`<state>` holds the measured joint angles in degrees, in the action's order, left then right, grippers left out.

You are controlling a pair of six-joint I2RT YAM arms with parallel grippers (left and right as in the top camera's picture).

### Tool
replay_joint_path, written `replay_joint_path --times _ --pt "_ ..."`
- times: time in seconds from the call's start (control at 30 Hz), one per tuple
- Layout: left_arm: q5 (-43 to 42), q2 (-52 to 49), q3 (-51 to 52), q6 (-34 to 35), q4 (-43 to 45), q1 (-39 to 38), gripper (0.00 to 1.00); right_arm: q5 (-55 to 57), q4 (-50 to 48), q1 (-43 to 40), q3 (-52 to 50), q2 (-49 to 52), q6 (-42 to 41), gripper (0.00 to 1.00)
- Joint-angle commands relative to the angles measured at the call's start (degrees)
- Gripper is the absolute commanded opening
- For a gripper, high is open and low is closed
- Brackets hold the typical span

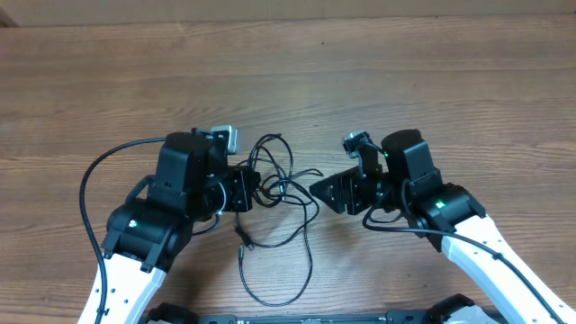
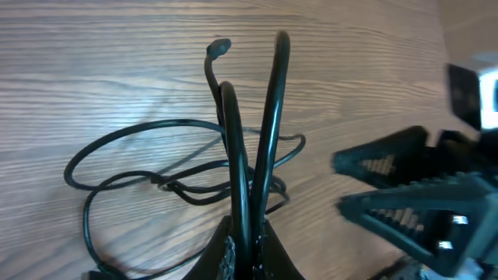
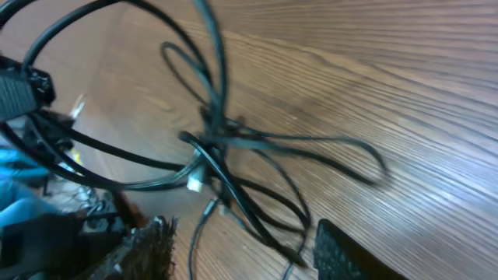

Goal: Untangle cables

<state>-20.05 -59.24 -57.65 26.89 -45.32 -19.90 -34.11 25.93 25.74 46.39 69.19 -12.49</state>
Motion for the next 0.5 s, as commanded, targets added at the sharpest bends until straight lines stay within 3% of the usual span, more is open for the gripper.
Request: replay_joint_path --times 0.0,0.27,0.47 --pt "-3.96 0.76 -0.79 0.37 1.29 -0.04 0.04 -5.22 -2.01 1.81 0.85 1.51 2.58 0.55" --pt "-10.25 0.76 -0.79 0.37 4.57 -0.04 0.04 -4.98 -6.84 5.60 0.85 7.32 2.56 0.55" --pt "-11.13 0.76 -0.79 0.33 4.46 -0.04 0.04 -5.01 -9.55 5.60 0.85 9.18 2.54 0.27"
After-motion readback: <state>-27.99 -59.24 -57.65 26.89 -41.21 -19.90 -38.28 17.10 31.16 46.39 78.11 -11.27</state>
